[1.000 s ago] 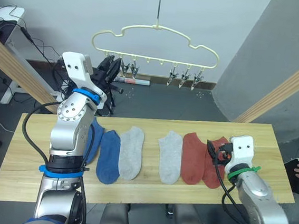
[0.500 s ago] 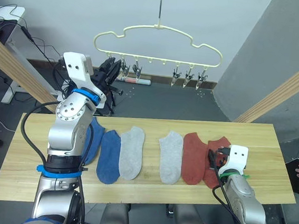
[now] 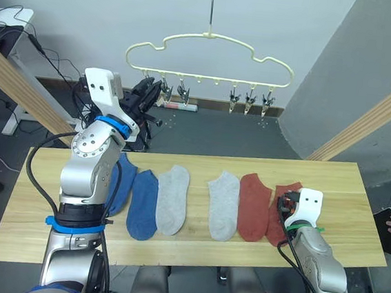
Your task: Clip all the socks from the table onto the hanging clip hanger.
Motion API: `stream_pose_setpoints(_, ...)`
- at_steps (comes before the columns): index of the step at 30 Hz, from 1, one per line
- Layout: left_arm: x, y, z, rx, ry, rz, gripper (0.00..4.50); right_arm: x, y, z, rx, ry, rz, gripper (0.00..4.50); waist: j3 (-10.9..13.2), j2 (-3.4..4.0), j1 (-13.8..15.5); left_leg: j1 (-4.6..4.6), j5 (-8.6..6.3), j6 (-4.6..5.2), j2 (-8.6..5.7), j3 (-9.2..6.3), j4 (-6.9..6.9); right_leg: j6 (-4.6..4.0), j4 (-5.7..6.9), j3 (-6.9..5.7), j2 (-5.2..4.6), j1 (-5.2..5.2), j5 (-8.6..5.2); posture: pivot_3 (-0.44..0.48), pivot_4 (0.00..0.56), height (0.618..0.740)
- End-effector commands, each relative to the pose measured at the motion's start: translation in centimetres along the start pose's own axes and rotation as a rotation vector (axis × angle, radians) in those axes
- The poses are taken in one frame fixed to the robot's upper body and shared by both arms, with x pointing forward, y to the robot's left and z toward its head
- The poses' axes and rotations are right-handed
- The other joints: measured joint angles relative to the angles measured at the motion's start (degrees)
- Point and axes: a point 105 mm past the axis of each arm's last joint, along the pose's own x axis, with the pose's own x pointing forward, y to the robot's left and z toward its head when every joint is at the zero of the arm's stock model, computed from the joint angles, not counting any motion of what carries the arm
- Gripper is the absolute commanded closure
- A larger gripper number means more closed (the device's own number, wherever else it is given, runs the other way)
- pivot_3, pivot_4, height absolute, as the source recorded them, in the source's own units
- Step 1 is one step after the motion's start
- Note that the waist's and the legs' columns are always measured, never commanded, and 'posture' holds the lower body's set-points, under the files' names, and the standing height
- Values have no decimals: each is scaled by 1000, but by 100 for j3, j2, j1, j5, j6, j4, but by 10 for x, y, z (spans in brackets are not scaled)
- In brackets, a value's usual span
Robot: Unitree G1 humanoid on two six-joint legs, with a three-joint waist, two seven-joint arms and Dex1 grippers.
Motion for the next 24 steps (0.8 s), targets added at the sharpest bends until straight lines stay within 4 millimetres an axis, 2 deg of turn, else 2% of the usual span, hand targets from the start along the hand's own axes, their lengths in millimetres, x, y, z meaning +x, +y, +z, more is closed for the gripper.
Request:
stream_pose_setpoints(1, -1, -4, 19, -2, -54, -50, 4043, -4, -8, -9, -34, 27, 16, 3731, 0, 0, 6, 0, 0, 0, 0, 0, 0, 0, 0, 0, 0, 0, 0, -82, 396, 740)
stream_pose_setpoints(3, -1, -6, 20, -29, -44, -76, 4044, -7, -3, 2, -78, -10, 78, 4409, 1, 0, 7, -1, 0, 0, 0, 0, 0, 0, -1, 0, 0, 0, 0, -81, 396, 740)
stream_pose_setpoints(4, -1, -8, 22, -40, -40, -98, 4044, -10, 4, 14, -144, -47, 139, 4500, 3, 3, 7, -1, 0, 0, 0, 0, 0, 0, -2, 0, 0, 0, 0, -80, 397, 740)
stream_pose_setpoints(7, -2, -9, 26, -65, -26, -139, 4044, -25, 36, 48, -377, -166, 350, 4500, 59, 16, -11, -3, 0, 0, -2, 4, -1, 1, -4, 4, 0, -3, 0, -84, 401, 740)
stream_pose_setpoints(10, -1, -11, 31, -98, -15, -177, 4045, -43, 73, 81, -526, -283, 570, 4500, 118, 16, -73, 0, 1, -1, -3, 2, 1, 4, 6, 6, 2, -6, 2, -88, 403, 740)
stream_pose_setpoints(13, -1, -10, 33, -111, -6, -190, 4047, -50, 93, 94, -602, -337, 674, 4500, 126, 14, -68, 3, 3, -4, 2, -9, -1, 4, 12, 2, 12, -6, 1, -95, 402, 740)
stream_pose_setpoints(17, -1, -14, 38, -156, 10, -209, 4048, -60, 143, 121, -712, -480, 871, 4500, 141, 12, -45, -6, 3, -5, 7, -6, 0, 3, -3, 5, 17, -8, 1, -98, 396, 740)
stream_pose_setpoints(22, -1, -11, 42, -209, 17, -195, 4050, -64, 185, 134, -800, -584, 985, 4500, 143, 11, -21, -17, 3, -6, 8, -11, 6, 1, -3, -3, 15, -14, 2, -97, 388, 740)
stream_pose_setpoints(24, -1, -10, 43, -216, 20, -187, 4050, -62, 194, 139, -794, -605, 993, 4500, 144, 11, 3, -24, 3, -6, 8, -12, 8, -5, -3, -6, 13, -16, 6, -99, 386, 740)
